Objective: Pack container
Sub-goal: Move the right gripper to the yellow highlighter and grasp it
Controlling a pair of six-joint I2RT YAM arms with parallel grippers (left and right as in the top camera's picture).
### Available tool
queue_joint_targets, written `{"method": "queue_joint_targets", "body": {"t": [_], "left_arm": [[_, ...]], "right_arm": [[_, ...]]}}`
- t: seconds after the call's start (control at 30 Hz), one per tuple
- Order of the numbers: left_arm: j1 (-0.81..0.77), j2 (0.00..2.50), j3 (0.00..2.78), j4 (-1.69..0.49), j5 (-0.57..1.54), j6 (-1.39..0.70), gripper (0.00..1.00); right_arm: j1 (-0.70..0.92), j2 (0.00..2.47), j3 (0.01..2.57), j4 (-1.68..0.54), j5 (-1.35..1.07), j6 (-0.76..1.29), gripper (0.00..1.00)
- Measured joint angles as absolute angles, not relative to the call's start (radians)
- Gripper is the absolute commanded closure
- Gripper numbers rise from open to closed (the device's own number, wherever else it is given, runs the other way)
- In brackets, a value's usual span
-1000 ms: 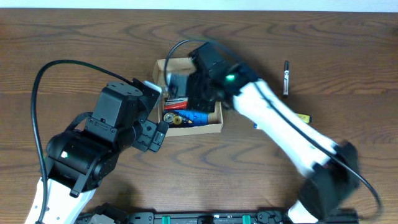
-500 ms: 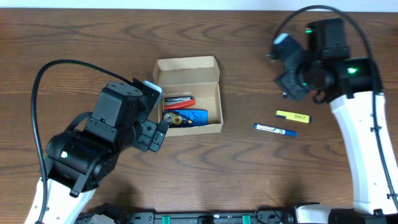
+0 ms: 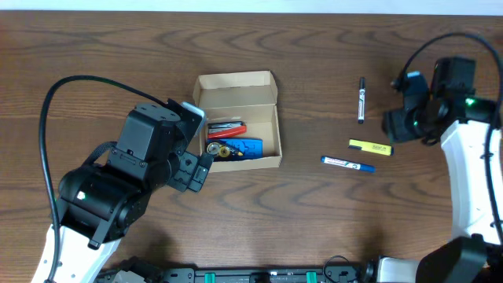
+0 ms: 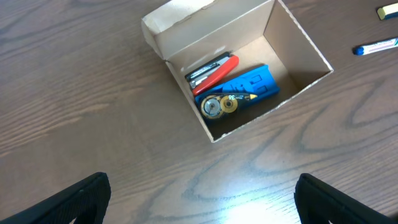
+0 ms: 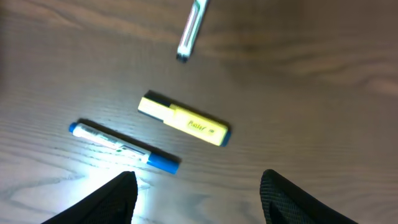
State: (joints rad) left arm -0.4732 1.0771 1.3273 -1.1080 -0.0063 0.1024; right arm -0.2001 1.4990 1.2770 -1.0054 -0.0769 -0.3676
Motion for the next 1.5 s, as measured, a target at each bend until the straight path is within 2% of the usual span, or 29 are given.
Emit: {"method": "queue_joint_targets", "body": {"t": [0.1, 0.2, 0.43, 0.83, 0.97, 1.2, 1.5], "left_arm": [[-0.473, 1.077, 1.327, -1.108, -0.006, 0.102, 0.05], [-0.473, 1.077, 1.327, -1.108, -0.006, 0.102, 0.05], [-0.473, 1.077, 1.327, -1.108, -0.007, 0.102, 0.05], [-0.473, 1.077, 1.327, -1.108, -0.006, 0.102, 0.05], [-0.473, 1.077, 1.327, -1.108, -0.006, 0.102, 0.05], [-0.473, 1.077, 1.327, -1.108, -0.006, 0.102, 0.05], [-0.473, 1.077, 1.327, -1.108, -0.006, 0.102, 0.05]], "right_arm": [[-0.2, 1.501, 1.192, -0.925, -0.133, -0.407, 0.29], [-0.199, 1.504, 1.157, -0.862, -0.205, -0.509, 0.15], [-0.183, 1.504, 1.158, -0.585, -0.273, -0.681, 0.01], [-0.141, 1.527, 1.159, -0.344, -0.376, -0.907, 0.01], [-0.101, 1.541, 1.159, -0.392, -0.373, -0.969, 0.01], [-0.073, 1.544, 1.16, -0.628, -0.361, -1.008, 0.01], [-0.074, 1.546, 1.16, -0.538, -0.3, -0.981, 0.01]]}}
